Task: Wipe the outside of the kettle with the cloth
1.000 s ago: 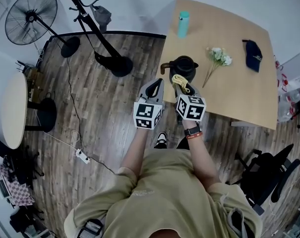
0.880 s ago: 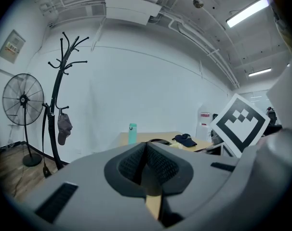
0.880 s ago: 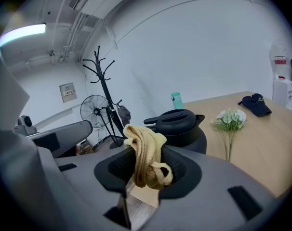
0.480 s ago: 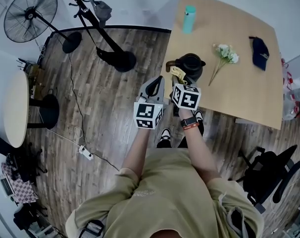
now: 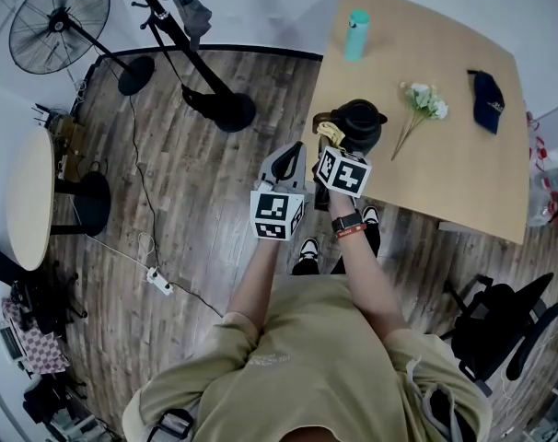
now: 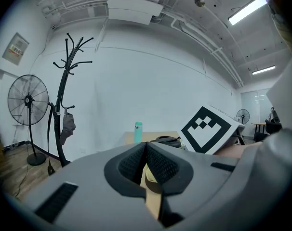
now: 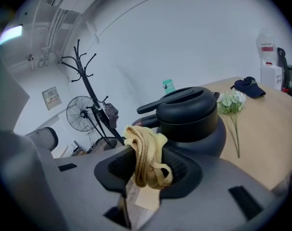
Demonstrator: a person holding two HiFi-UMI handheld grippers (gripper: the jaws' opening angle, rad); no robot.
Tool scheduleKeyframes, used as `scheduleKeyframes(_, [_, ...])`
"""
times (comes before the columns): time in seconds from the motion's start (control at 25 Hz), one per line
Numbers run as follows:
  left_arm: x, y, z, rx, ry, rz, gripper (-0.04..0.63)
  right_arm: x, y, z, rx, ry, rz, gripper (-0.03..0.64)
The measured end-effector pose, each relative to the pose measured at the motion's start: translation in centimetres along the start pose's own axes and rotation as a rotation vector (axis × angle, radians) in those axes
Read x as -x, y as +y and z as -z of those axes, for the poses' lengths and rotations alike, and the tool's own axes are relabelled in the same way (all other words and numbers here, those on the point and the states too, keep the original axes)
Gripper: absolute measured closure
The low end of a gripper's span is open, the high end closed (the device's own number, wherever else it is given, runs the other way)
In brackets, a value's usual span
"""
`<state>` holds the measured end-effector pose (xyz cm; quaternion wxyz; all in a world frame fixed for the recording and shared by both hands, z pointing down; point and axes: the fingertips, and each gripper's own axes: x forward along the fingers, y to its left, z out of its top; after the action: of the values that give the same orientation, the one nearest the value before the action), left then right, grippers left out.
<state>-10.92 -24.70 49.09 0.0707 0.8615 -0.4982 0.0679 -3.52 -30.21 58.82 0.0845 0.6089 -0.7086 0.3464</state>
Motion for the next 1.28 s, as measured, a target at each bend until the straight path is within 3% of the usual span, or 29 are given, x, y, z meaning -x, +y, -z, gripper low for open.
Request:
scheduleKeyframes(0.32, [-0.1, -0.2, 0.0, -0.002, 0.001, 0.001, 0.574, 0.3, -0.5, 0.1, -0.028, -0.012, 0.016, 0.468])
scheduleKeyframes(1.28, [-1.5, -3.3, 1.1, -0.005, 0.012, 0.042, 0.574, 3.9, -3.5, 0.7, 0.088, -0.041, 0.020, 0.466])
